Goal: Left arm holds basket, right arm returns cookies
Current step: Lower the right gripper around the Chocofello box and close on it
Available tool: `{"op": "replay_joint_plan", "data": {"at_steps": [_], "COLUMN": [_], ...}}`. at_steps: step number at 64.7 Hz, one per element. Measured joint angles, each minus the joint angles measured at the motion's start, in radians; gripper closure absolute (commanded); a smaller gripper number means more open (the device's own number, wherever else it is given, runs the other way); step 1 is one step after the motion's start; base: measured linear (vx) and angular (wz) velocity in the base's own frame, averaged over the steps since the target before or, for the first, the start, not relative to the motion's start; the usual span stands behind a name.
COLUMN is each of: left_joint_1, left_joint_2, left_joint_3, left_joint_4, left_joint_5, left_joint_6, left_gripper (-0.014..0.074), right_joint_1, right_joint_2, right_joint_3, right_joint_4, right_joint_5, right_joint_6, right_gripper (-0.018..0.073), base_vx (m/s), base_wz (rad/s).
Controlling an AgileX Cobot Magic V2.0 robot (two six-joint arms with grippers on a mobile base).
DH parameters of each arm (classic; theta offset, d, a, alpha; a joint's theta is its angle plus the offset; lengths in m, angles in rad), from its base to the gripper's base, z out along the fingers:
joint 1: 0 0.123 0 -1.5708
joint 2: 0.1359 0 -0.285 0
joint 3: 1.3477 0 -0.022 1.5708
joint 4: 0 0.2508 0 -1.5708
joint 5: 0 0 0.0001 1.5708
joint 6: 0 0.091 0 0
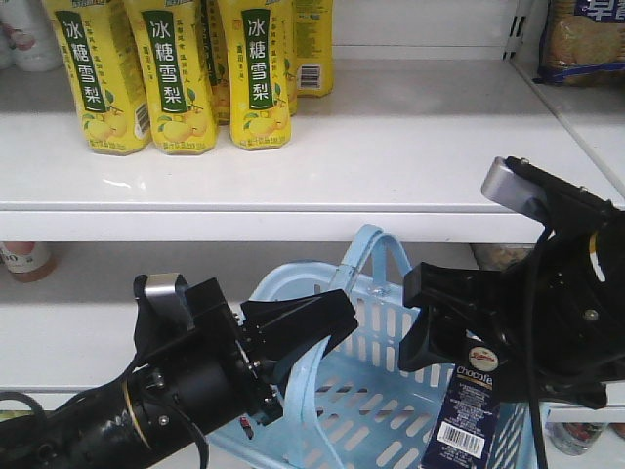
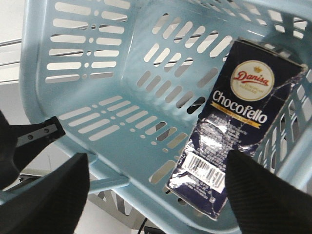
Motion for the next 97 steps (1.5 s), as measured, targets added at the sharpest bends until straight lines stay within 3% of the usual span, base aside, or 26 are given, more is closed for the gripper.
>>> {"op": "replay_joint_plan", "data": {"at_steps": [17,37,67,97], "left_joint_1": [0.000,0.000,0.000,0.000], "left_joint_2": [0.000,0.000,0.000,0.000], "left_joint_3": [0.000,0.000,0.000,0.000], "left_joint_4": [0.000,0.000,0.000,0.000], "left_joint_5": [0.000,0.000,0.000,0.000], "left_joint_6": [0.000,0.000,0.000,0.000], "left_gripper": [0.0596,0.0596,0.0596,0.0596], "right_joint_1": [0.000,0.000,0.000,0.000], "right_joint_2": [-0.036,-0.036,-0.036,0.060], "right_joint_3": [0.081,0.082,0.082,0.082], "right_joint_4": [0.000,-0.003,-0.097,-0.104], "right_joint_5": [0.000,0.000,0.000,-0.005], "right_joint_6": [-0.001,0.000,0.008,0.003], "right_gripper": [0.0024,0.0024,0.0024,0.0024], "base_vx": [0.00,0.00,0.00,0.00], "base_wz": [0.00,0.00,0.00,0.00]}}
